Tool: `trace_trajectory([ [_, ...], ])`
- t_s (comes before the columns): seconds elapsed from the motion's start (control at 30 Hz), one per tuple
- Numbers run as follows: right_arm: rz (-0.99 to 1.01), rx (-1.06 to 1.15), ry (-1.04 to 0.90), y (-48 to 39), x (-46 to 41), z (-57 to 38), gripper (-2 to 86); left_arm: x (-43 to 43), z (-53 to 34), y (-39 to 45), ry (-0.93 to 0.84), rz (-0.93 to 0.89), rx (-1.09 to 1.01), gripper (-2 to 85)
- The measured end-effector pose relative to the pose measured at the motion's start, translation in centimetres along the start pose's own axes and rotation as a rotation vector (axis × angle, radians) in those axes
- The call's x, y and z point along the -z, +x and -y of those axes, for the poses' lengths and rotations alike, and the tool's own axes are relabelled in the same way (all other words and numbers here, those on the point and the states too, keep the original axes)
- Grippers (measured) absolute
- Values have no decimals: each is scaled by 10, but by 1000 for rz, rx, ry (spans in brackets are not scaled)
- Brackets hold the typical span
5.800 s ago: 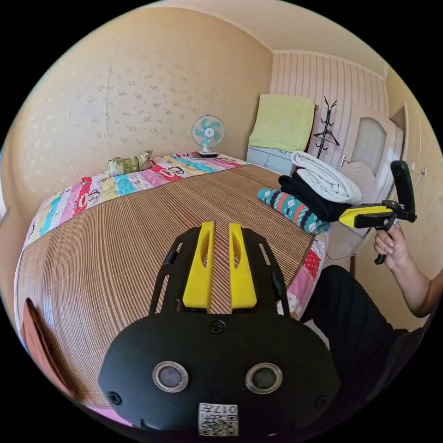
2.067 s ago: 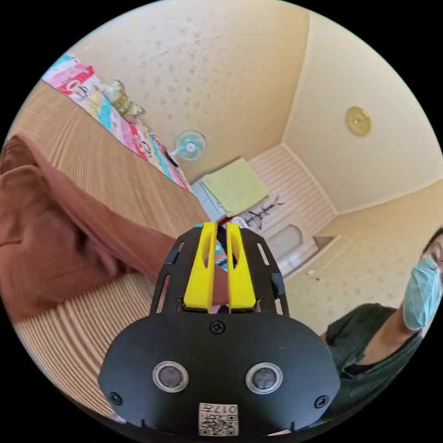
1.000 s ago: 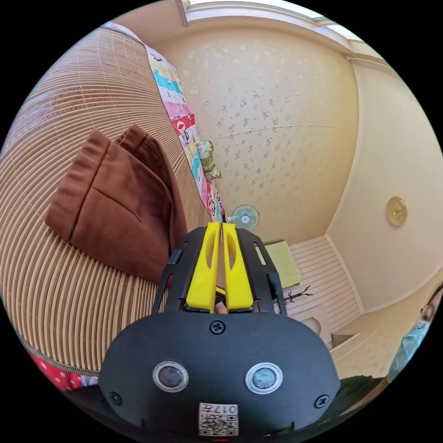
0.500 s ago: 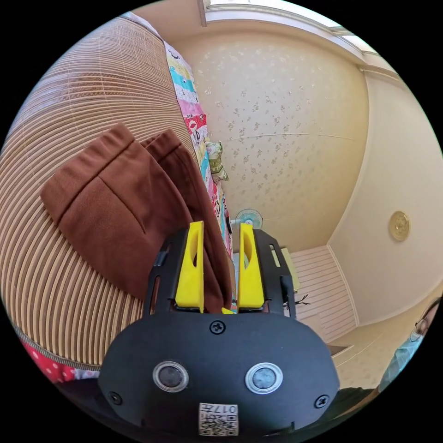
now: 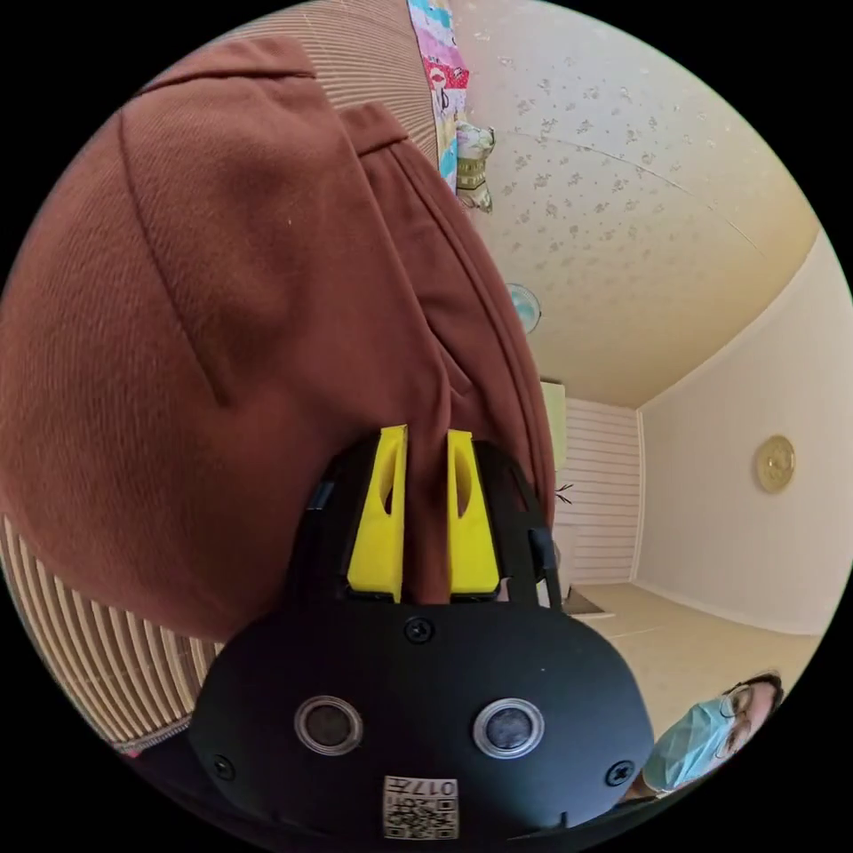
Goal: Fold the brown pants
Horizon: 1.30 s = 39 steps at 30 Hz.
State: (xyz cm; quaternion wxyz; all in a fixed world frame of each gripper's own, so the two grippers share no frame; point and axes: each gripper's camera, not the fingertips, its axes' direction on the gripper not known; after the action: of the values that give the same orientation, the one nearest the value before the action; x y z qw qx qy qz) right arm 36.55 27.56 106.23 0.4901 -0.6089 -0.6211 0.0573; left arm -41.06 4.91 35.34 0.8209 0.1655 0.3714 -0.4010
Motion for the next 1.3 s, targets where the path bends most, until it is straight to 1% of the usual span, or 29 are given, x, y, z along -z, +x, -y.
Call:
trace_trajectory([
  [0.07, 49, 23, 67, -5, 13, 4, 30, -2, 10, 5, -86, -89, -56, 62],
  [0.1, 81, 45, 134, -10, 25, 7, 30, -2, 13, 9, -107, -117, -81, 54],
  [0.2, 162, 112, 293, -29, 56, 21, 29, 0, 25, 37, -232, -359, -262, 21],
  [0.23, 175, 152, 351, -41, 70, 28, 28, 8, 29, 52, -253, -499, -352, 14],
  [0.27, 173, 175, 376, -49, 77, 32, 28, 24, 30, 68, -229, -629, -449, 9],
  [0.3, 157, 232, 421, -68, 91, 38, 28, 35, 30, 76, -206, -680, -509, 8],
  [0.33, 136, 304, 461, -90, 104, 42, 27, 59, 29, 92, -153, -725, -631, 5],
  [0.37, 122, 344, 479, -101, 110, 43, 27, 83, 30, 104, -103, -720, -709, 4],
  [0.43, -3, 508, 530, -151, 128, 41, 26, 116, 35, 111, -18, -678, -767, 4],
  [0.47, -52, 540, 542, -162, 130, 39, 25, 132, 42, 105, 47, -615, -739, 6],
  [0.5, -165, 593, 561, -182, 130, 34, 25, 139, 46, 100, 80, -574, -701, 8],
  [0.53, -311, 626, 573, -197, 127, 30, 25, 149, 55, 85, 144, -482, -612, 13],
  [0.57, -395, 624, 577, -202, 123, 29, 24, 153, 62, 67, 192, -389, -495, 15],
  [0.6, -567, 573, 586, -204, 116, 30, 25, 154, 64, 55, 216, -340, -411, 14],
  [0.63, -726, 478, 590, -196, 110, 34, 25, 156, 65, 26, 275, -261, -228, 9],
  [0.67, -784, 444, 585, -190, 107, 36, 25, 162, 59, -2, 362, -249, -91, 0],
  [0.73, -979, 301, 568, -156, 100, 39, 25, 167, 52, -36, 455, -326, 56, -2],
  [0.8, -1003, 197, 548, -130, 102, 37, 26, 162, 57, -49, 431, -375, 101, 4],
  [0.83, -975, 145, 529, -112, 104, 34, 26, 153, 68, -44, 357, -348, 69, 28],
  [0.87, -959, 120, 517, -103, 104, 33, 26, 142, 80, -31, 273, -281, 19, 66],
  [0.9, -942, 63, 459, -85, 101, 34, 27, 135, 86, -23, 229, -237, -9, 92],
  [0.97, -928, -49, 257, -53, 89, 47, 28, 107, 101, 4, 104, -63, -97, 172],
  [1.0, -900, -124, 44, -27, 72, 59, 28, 101, 102, 9, 96, -29, -115, 174],
  [1.03, -819, -165, -178, -4, 50, 67, 29, 96, 101, 14, 112, 26, -133, 177],
  [1.07, -776, -184, -264, 4, 39, 68, 30, 93, 99, 16, 147, 55, -140, 171],
  [1.1, -729, -196, -392, 12, 20, 68, 31, 91, 97, 16, 163, 61, -141, 168],
  [1.13, -751, -173, -445, 9, 5, 67, 31, 88, 95, 15, 183, 64, -142, 167],
  [1.2, -815, -133, -452, -4, -9, 66, 31, 79, 96, 16, 163, 54, -160, 164],
  [1.3, -865, -155, -395, -25, -18, 68, 31, 52, 104, 29, 62, 170, -219, 160],
])
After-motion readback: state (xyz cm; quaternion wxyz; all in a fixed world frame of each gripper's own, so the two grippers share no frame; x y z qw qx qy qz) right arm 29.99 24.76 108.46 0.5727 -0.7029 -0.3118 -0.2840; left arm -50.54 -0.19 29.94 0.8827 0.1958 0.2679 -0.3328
